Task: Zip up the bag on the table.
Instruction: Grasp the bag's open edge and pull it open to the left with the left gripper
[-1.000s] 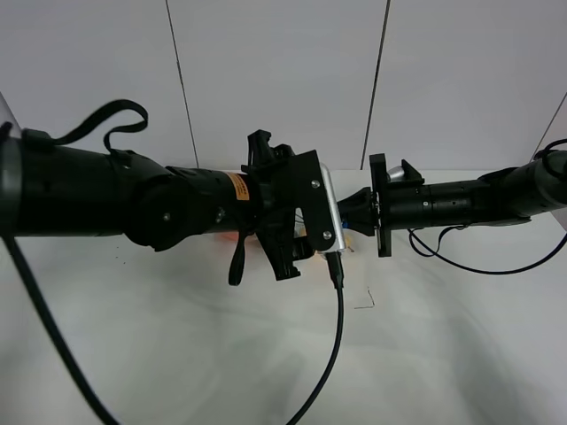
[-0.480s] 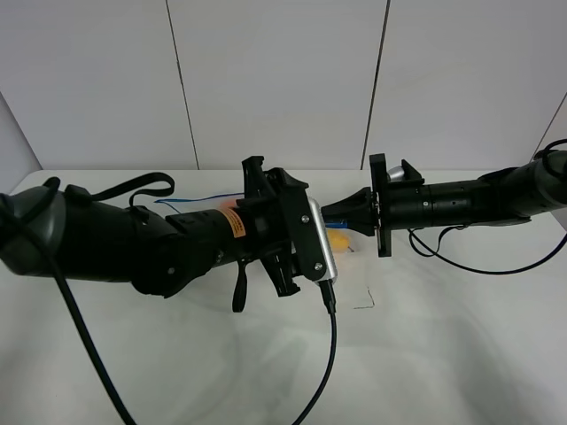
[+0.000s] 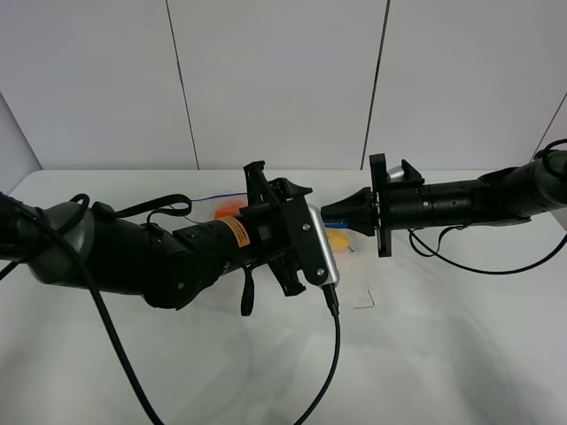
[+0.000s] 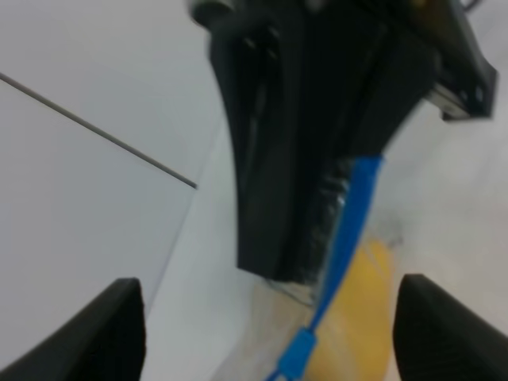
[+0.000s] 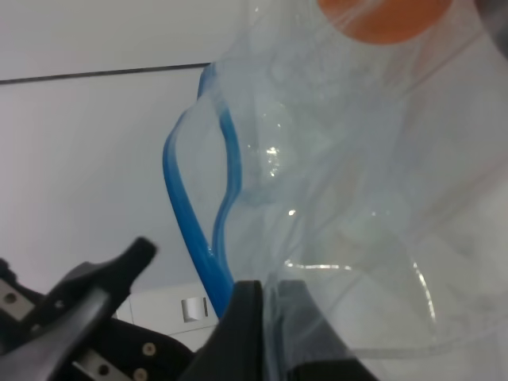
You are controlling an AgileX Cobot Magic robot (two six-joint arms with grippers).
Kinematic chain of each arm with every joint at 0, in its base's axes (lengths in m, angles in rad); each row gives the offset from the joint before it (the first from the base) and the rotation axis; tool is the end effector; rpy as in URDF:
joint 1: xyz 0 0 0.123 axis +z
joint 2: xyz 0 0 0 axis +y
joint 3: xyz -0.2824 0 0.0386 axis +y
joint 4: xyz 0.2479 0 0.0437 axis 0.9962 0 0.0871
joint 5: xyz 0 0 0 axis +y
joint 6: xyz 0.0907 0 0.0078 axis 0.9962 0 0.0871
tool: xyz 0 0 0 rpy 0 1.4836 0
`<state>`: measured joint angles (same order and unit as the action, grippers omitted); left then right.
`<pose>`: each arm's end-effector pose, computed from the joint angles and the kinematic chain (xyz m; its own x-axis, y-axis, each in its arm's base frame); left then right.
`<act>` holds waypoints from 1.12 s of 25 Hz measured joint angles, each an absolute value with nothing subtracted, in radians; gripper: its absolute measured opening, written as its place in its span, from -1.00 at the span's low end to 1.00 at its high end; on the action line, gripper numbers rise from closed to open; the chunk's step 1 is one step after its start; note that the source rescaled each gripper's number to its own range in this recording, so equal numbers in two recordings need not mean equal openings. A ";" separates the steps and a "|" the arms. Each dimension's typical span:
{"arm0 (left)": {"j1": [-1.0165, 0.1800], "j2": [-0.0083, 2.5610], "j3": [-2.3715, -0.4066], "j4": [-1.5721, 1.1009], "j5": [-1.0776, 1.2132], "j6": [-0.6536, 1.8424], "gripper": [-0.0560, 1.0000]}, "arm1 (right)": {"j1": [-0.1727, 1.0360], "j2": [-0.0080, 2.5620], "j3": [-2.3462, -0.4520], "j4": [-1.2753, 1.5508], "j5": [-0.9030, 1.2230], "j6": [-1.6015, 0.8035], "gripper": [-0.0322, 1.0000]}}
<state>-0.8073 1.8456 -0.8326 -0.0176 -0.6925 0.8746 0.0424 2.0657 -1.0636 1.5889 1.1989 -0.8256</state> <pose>0.2570 -0.2670 0.1760 0.4380 0.6393 -0.6320 0.5871 0.3290 0.7397 0.3558 0.1000 0.1427 -0.9743 0.2186 0.0552 0.1126 0.2598 0.9591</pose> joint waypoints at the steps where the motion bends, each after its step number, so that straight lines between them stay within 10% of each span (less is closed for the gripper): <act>1: -0.807 1.846 -0.833 -0.018 -0.695 0.875 0.62 | 0.042 2.066 -1.064 1.589 1.199 -0.826 -0.93; 7: -0.807 1.848 -0.833 -0.018 -0.697 0.870 0.39 | 0.042 2.066 -1.064 1.589 1.199 -0.826 -0.93; 13: -0.807 1.857 -0.833 -0.018 -0.693 0.870 -0.25 | 0.042 2.066 -1.064 1.589 1.199 -0.826 -0.93; 28: -0.807 1.857 -0.832 -0.017 -0.682 0.874 -0.89 | 0.042 2.066 -1.064 1.598 1.199 -0.825 -0.93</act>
